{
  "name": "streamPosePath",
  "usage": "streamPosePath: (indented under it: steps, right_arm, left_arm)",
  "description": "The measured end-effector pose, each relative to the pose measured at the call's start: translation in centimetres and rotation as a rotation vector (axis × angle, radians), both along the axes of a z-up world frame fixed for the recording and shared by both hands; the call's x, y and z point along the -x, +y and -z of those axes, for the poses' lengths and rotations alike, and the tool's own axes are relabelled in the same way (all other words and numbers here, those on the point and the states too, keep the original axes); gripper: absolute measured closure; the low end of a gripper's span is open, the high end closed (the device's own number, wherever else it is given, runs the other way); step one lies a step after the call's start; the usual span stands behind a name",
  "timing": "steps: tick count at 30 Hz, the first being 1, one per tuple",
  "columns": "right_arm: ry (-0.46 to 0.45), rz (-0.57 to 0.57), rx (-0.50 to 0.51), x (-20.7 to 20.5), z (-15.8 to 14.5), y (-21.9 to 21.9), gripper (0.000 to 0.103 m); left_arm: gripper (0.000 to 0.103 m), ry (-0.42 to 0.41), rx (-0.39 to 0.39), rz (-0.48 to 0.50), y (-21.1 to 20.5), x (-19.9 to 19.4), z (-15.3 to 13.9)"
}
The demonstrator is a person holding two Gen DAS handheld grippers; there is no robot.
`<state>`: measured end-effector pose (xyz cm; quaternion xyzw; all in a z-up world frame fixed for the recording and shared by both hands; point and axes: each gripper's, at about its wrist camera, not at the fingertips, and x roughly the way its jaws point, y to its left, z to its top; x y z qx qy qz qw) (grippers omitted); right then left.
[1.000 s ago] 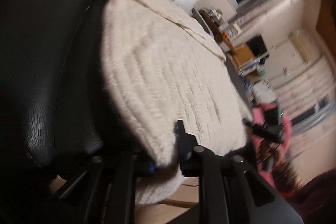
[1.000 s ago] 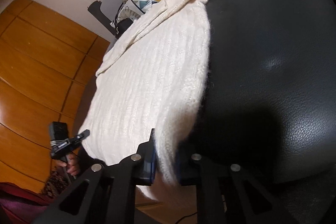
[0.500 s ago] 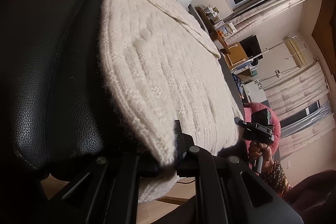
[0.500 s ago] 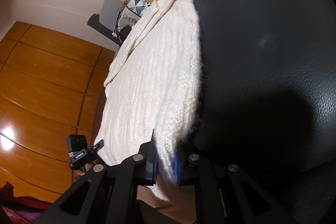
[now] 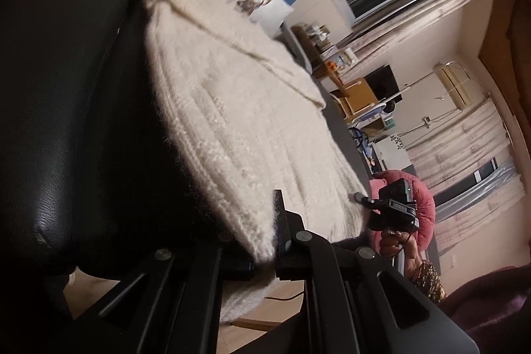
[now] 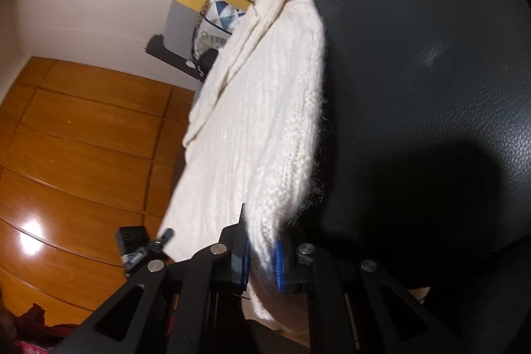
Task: Fold clothes
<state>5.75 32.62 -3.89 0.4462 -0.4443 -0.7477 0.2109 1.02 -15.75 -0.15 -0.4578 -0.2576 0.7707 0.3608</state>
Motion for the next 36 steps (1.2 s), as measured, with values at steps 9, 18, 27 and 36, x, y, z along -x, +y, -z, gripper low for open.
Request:
streamPosePath:
  steps: [9,18,27,36]
  right_arm:
    - [-0.007,-0.065,0.094,-2.4,-0.6,-0.4,0.093]
    - [-0.024,-0.102,0.165,-8.0,-2.6,-0.9,0.094]
    - [0.086,-0.039,0.293,-8.7,-5.1,0.3,0.094]
    - [0.202,-0.013,0.326,0.9,-6.7,0.7,0.094]
  left_arm:
    - [0.097,-0.034,-0.056,0.048,-1.3,-3.0,-0.2]
    - [0.097,-0.063,-0.17,0.056,-3.2,-6.6,-2.8]
    - [0.097,-0.102,-0.414,0.014,-3.9,-6.1,-4.0]
    - [0.096,-0.094,-0.491,-0.02,-1.1,2.1,-3.4]
